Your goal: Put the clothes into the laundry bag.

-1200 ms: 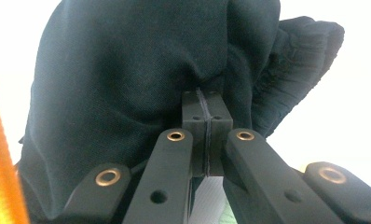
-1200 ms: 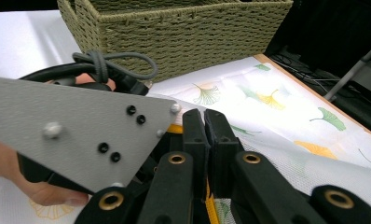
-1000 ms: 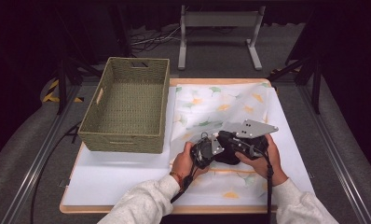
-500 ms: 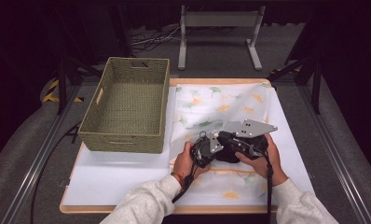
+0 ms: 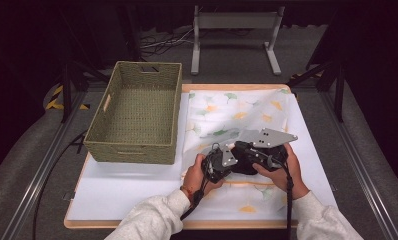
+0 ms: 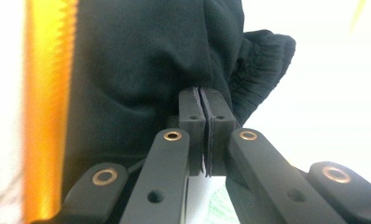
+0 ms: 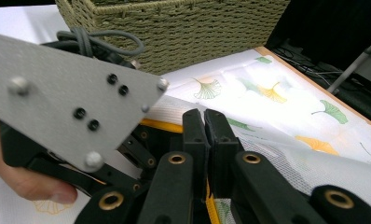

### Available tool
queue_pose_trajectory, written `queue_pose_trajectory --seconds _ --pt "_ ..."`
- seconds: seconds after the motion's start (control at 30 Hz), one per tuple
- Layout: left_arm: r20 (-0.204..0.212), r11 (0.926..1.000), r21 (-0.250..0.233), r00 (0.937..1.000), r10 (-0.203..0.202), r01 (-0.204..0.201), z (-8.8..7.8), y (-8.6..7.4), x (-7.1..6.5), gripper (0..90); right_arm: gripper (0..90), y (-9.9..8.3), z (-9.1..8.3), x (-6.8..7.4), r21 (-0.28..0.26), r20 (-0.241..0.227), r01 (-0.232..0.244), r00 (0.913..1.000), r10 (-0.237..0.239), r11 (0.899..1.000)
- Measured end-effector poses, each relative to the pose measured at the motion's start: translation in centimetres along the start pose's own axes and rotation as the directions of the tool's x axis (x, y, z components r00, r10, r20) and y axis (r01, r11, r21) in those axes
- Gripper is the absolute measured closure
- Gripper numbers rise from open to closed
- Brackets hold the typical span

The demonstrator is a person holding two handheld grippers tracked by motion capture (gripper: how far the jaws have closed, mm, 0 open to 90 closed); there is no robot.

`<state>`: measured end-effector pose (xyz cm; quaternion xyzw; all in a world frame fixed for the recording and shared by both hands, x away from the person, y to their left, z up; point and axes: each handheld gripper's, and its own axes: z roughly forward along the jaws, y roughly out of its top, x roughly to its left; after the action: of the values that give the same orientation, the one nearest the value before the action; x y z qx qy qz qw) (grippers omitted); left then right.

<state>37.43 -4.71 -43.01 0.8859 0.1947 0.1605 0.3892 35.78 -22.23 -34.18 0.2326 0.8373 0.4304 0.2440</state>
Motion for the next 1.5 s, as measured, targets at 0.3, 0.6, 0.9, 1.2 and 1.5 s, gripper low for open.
queue_pose_trajectory --seconds 0.3,0.6,0.9,1.2,1.5 --pt "0.016 0.9999 -0.013 0.9999 0.003 -0.003 -1.0 -0.4 -0.1 87.3 88.4 0.0 0.0 0.1 0.001 0.003 0.004 1.0 -0.004 1.0" --pt "0.024 0.9999 -0.013 0.9997 -0.007 0.007 -1.9 -0.9 0.3 87.3 88.5 0.0 -0.1 0.2 -0.001 0.0 0.003 1.0 -0.003 1.0" --pt "0.031 0.9999 -0.014 0.9995 -0.004 0.004 -3.0 -1.2 0.6 86.5 88.4 0.1 -0.1 0.3 -0.001 -0.003 0.006 1.0 -0.006 1.0" --pt "0.028 0.9995 -0.029 0.9995 -0.012 0.013 -4.9 -2.1 1.2 86.1 88.4 0.1 -0.4 0.4 -0.005 -0.011 0.003 0.9999 -0.003 1.0" --pt "0.041 0.9992 -0.04 0.9992 0.002 0.0 -6.6 -3.2 1.9 85.6 88.3 0.1 -0.5 0.5 0.001 -0.021 0.004 0.9998 -0.004 1.0"
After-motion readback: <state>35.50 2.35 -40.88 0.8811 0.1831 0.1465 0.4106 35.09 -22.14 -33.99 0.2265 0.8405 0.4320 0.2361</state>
